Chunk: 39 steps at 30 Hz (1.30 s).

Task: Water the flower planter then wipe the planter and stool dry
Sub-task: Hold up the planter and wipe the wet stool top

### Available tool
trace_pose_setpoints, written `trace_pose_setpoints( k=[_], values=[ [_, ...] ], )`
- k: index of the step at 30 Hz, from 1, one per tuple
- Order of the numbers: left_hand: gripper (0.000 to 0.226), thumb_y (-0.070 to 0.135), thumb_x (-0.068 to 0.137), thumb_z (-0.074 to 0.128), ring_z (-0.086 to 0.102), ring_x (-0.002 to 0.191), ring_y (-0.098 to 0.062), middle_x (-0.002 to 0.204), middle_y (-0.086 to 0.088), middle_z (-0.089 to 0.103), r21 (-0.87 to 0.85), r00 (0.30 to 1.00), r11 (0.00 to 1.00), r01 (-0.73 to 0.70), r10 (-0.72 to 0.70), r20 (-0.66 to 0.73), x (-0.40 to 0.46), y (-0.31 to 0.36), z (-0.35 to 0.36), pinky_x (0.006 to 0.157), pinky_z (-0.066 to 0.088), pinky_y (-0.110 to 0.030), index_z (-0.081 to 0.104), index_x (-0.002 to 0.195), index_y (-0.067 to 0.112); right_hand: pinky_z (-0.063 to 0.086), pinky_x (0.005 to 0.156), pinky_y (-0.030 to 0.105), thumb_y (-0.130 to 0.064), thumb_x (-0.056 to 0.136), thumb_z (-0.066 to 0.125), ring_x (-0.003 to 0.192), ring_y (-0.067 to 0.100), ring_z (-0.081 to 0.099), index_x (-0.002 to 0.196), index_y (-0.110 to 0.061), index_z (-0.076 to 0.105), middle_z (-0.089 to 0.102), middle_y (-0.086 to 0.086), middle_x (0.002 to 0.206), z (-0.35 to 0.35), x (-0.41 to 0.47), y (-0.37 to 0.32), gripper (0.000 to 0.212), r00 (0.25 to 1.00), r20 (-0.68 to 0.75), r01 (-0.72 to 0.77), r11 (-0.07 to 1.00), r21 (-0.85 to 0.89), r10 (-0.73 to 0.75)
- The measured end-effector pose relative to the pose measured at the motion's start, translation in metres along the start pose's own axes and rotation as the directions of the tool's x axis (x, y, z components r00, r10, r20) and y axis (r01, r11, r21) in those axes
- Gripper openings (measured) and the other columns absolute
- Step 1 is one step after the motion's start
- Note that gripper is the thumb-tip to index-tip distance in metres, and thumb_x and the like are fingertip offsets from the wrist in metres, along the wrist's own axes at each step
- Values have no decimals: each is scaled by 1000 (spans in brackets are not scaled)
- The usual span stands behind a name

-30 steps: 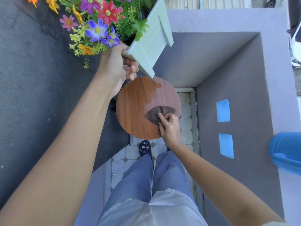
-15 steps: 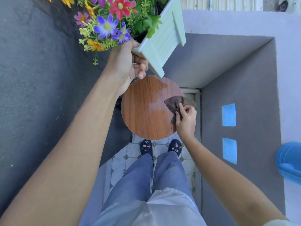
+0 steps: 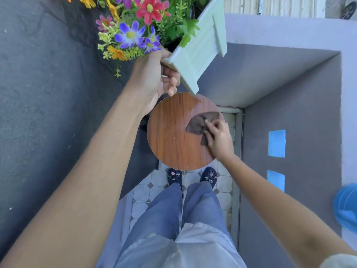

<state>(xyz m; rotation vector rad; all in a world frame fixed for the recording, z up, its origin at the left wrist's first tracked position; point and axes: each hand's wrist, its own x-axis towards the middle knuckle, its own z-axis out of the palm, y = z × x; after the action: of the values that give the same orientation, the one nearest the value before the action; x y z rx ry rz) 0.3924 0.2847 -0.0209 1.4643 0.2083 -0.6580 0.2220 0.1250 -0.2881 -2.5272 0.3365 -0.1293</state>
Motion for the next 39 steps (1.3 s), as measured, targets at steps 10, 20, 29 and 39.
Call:
trace_pose_setpoints(
  k=[10,20,29,39],
  values=[
    [27,10,97,37,43,46,-17,62,-13,48,-21,999,999,-36,36,9,13,13,6,38,33,-24,55,79,3,54,73,40,-20,96,60,103,30,48,136,-18,60,52,8,115,47,1,-96,40,893,324,307,949,69,-313],
    [29,8,96,36,42,45,-17,60,-13,47,-22,999,999,-44,44,-5,24,18,4,38,32,-23,54,73,4,48,85,37,-13,94,57,109,32,47,129,-12,64,51,14,115,5,83,-38,35,952,-41,-302,952,43,304],
    [28,8,97,34,42,45,-17,61,-12,47,8,999,999,-41,41,-7,25,18,2,39,31,-23,53,77,4,50,79,40,-23,96,58,107,30,44,139,-21,59,49,8,121,52,29,-116,43,762,525,382,918,111,-380],
    [30,7,97,35,41,45,-18,62,-13,47,-8,999,999,-36,36,-4,25,15,3,38,31,-24,54,73,4,49,88,42,-13,92,56,112,34,44,126,-17,63,48,14,118,45,102,-99,35,926,33,-378,921,100,376]
  ],
)
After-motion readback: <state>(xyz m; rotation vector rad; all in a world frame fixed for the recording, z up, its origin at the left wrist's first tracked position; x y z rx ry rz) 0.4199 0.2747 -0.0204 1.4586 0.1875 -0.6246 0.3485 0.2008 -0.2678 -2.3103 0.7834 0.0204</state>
